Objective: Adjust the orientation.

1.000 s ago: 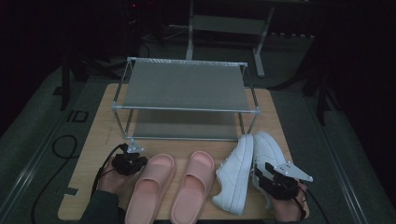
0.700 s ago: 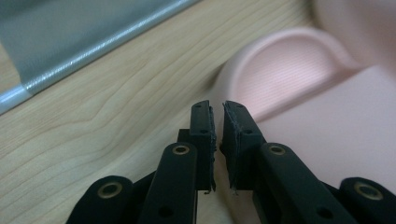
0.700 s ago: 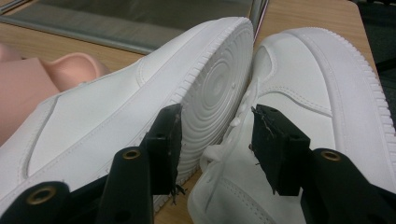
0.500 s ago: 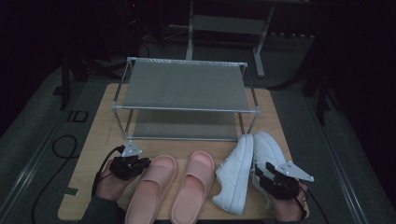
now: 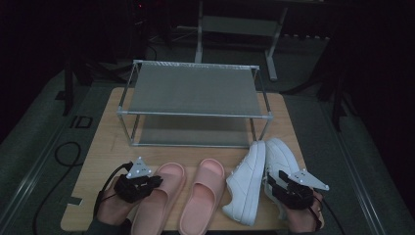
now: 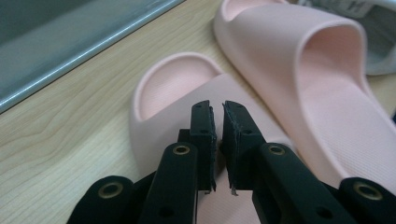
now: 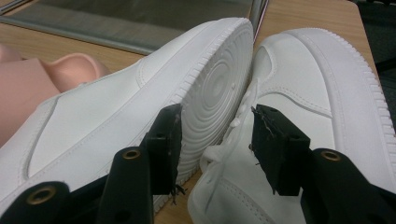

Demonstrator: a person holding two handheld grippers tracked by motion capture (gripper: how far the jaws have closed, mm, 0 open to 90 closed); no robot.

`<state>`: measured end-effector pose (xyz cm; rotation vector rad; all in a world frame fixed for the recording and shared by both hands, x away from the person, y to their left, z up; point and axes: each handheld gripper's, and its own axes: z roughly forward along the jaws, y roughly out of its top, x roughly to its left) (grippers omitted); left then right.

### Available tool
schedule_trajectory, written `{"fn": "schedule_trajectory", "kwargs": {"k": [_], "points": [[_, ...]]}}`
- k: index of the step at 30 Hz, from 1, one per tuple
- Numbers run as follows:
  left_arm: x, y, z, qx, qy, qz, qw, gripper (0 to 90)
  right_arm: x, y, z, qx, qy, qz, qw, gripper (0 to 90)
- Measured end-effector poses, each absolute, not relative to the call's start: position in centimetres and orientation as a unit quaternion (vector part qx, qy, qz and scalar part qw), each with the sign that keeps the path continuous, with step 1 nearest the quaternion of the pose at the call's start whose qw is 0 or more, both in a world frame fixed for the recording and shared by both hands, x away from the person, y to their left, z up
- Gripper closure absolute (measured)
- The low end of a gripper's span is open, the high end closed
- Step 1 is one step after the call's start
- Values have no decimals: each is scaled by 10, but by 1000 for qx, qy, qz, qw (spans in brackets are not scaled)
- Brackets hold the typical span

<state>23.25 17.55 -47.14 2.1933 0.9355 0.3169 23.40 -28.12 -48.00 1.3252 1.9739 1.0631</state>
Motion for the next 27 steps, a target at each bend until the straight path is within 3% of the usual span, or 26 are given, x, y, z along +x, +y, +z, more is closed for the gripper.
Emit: {"fn": "schedule_trajectory", "kwargs": {"k": [6,20,27], "points": [[220,171,-473,849,360,127,366,877,234,-281,-480,490,731,394,266,521],[211,162,-483,869,346,94,340,883,232,-283,-480,492,730,392,267,521],[215,162,-490,872,356,112,315,884,232,-284,-480,493,729,393,268,521]]}}
